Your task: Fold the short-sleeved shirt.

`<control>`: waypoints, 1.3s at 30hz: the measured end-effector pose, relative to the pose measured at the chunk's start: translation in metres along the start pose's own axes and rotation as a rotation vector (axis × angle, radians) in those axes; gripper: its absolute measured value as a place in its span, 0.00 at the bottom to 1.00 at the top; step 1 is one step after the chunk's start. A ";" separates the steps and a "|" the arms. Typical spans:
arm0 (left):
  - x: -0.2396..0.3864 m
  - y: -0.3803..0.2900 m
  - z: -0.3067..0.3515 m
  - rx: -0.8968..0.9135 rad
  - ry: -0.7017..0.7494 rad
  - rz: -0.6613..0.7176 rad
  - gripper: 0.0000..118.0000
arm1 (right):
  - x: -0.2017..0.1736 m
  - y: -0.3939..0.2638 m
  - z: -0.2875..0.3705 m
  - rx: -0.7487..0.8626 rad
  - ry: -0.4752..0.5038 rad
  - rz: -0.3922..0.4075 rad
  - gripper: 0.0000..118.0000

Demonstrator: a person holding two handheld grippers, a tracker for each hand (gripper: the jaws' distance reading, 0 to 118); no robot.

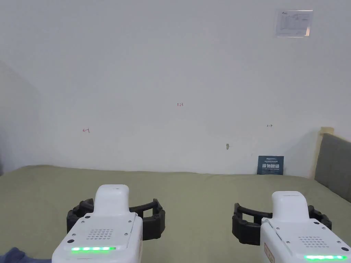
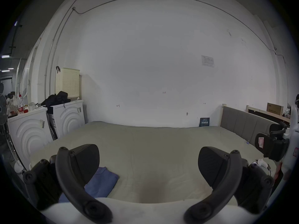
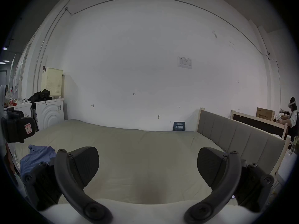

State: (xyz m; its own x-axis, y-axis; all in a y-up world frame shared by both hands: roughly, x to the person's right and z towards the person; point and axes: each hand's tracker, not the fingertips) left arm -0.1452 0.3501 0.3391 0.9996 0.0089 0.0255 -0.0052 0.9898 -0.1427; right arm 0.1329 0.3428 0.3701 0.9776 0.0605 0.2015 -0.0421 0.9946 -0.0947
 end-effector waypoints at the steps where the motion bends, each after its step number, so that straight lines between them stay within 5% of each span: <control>1: 0.000 -0.001 0.000 -0.004 -0.001 -0.001 1.00 | 0.001 0.000 0.000 0.002 0.002 -0.003 1.00; 27: 0.004 0.001 0.002 -0.006 -0.019 0.001 1.00 | 0.005 0.000 -0.002 0.008 0.012 -0.039 1.00; 34: 0.002 0.000 -0.001 -0.028 0.006 0.010 1.00 | 0.001 0.000 -0.002 -0.005 -0.001 0.004 0.98; 36: 0.000 0.000 -0.003 -0.036 0.009 0.018 1.00 | 0.000 0.002 0.000 -0.010 0.007 -0.003 0.82; 37: 0.000 0.000 -0.003 -0.040 0.007 0.020 0.99 | -0.001 0.001 0.001 -0.007 0.006 -0.003 0.49; 38: 0.000 0.000 -0.003 -0.041 0.005 0.018 0.88 | -0.003 0.000 0.002 0.012 -0.010 -0.004 0.20; 39: 0.001 -0.001 -0.004 -0.043 0.006 0.008 0.59 | -0.004 0.000 0.001 0.022 -0.040 0.000 0.04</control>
State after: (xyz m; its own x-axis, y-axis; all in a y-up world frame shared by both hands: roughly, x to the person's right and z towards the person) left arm -0.1444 0.3491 0.3357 0.9997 0.0157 0.0186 -0.0120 0.9826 -0.1851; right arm 0.1284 0.3422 0.3707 0.9685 0.0638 0.2406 -0.0474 0.9962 -0.0735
